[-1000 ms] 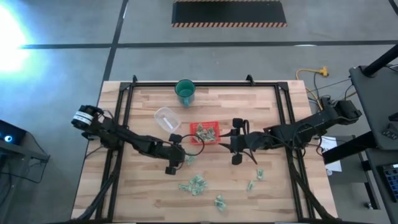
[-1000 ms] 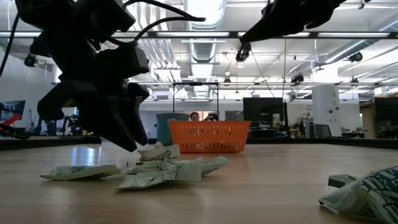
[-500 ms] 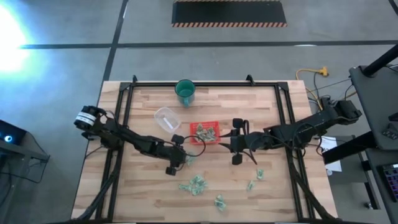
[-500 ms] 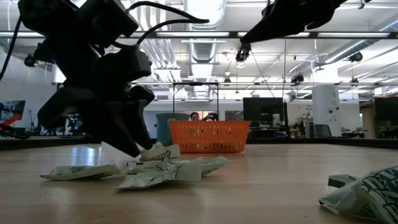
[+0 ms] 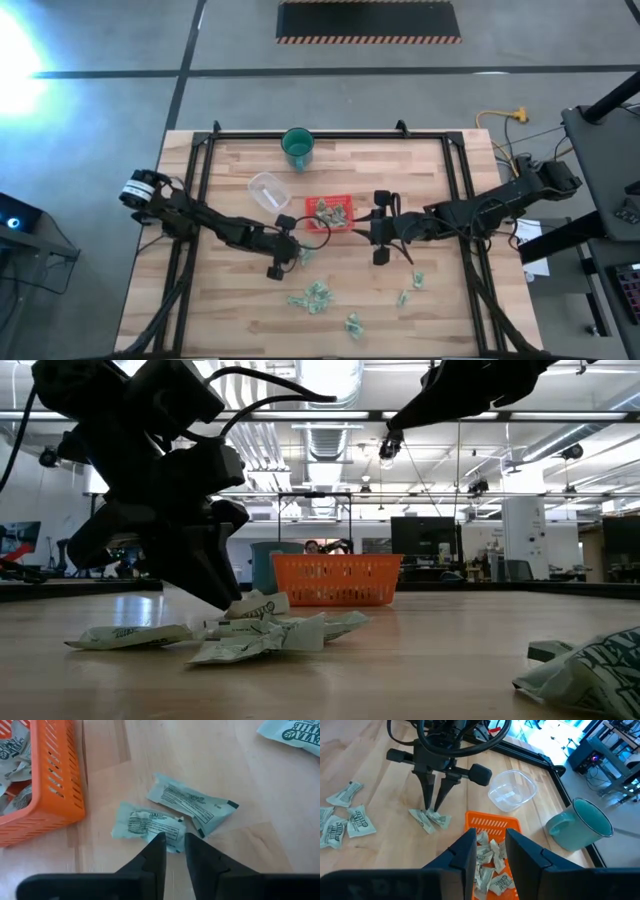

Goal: Pick and place items into bin
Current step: Put the stevia packet into the orange bin

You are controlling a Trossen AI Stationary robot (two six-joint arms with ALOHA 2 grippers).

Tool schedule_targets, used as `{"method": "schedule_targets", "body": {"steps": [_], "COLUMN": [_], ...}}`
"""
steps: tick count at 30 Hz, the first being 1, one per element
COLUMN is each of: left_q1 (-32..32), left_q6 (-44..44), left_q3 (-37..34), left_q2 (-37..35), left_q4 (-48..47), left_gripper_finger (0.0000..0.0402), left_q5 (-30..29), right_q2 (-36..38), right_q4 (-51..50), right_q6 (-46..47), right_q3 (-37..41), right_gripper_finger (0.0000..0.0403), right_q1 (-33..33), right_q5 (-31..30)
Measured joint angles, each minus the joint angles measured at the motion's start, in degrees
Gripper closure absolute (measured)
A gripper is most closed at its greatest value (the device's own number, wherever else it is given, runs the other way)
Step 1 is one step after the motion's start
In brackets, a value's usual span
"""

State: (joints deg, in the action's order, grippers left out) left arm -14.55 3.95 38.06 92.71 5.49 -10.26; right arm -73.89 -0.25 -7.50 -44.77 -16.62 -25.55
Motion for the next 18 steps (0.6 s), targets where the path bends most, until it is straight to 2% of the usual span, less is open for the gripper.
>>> {"method": "schedule_targets", "body": {"steps": [9,18], "left_q1": [0.70,0.68], "left_q6": [1.96,3.02], "left_q3": [-0.22,-0.20], "left_q2": [0.00,-0.29], "left_q4": [-0.52,-0.56], "left_gripper_finger": [0.0398,0.0401], "left_q5": [-0.72,-2.21], "right_q2": [-0.02,-0.07], "right_q4": [-0.02,-1.27], "right_q6": [-0.01,-0.01], "right_q3": [0.00,0.00], "right_gripper_finger": [0.0321,0.0330], "right_q1": [0.00,0.00], "right_q5": [0.01,0.01]}}
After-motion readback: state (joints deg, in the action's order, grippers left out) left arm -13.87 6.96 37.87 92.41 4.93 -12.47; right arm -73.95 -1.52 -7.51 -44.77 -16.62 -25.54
